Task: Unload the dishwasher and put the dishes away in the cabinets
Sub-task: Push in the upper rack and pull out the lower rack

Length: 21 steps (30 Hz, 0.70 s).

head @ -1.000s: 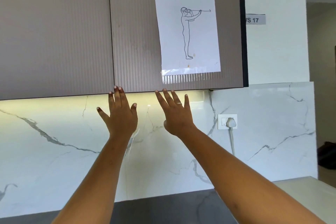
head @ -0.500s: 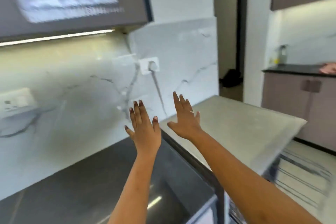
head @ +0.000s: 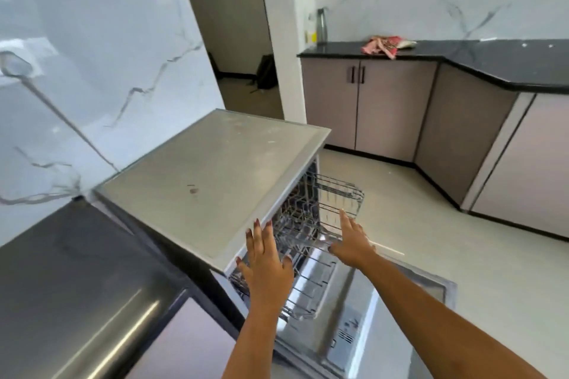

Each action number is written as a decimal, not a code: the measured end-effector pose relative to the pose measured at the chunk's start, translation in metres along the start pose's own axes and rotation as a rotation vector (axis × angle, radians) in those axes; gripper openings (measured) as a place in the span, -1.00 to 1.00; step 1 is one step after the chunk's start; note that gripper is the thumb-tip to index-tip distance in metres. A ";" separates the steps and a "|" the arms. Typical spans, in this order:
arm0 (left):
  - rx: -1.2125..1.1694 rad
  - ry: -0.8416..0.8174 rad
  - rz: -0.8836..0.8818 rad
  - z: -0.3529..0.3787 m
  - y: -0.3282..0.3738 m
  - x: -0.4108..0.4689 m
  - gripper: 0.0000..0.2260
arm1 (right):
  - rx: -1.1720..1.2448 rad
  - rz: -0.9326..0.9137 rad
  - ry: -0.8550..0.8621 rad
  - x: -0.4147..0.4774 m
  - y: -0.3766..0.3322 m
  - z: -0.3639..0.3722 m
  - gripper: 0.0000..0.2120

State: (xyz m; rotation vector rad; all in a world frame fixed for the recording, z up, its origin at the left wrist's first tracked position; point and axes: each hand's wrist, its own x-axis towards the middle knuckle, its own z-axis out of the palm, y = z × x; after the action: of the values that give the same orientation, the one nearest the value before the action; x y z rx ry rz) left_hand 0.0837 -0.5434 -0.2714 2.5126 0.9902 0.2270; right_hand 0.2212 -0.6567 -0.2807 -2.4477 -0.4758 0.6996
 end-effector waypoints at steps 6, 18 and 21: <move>0.113 -0.276 -0.075 0.053 0.009 -0.009 -0.32 | 0.279 0.185 -0.116 0.014 0.061 0.002 -0.17; 0.209 -0.517 -0.051 0.150 -0.023 0.058 -0.30 | 0.866 0.543 -0.178 0.092 0.096 0.062 -0.41; 0.196 -0.584 -0.034 0.186 -0.030 0.066 -0.26 | 0.949 0.616 -0.128 0.121 0.097 0.084 -0.51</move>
State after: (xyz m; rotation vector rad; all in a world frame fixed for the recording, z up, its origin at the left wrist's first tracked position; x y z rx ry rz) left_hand 0.1691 -0.5397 -0.4515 2.4913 0.8343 -0.6087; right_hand 0.2879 -0.6435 -0.4434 -1.6072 0.5123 1.0242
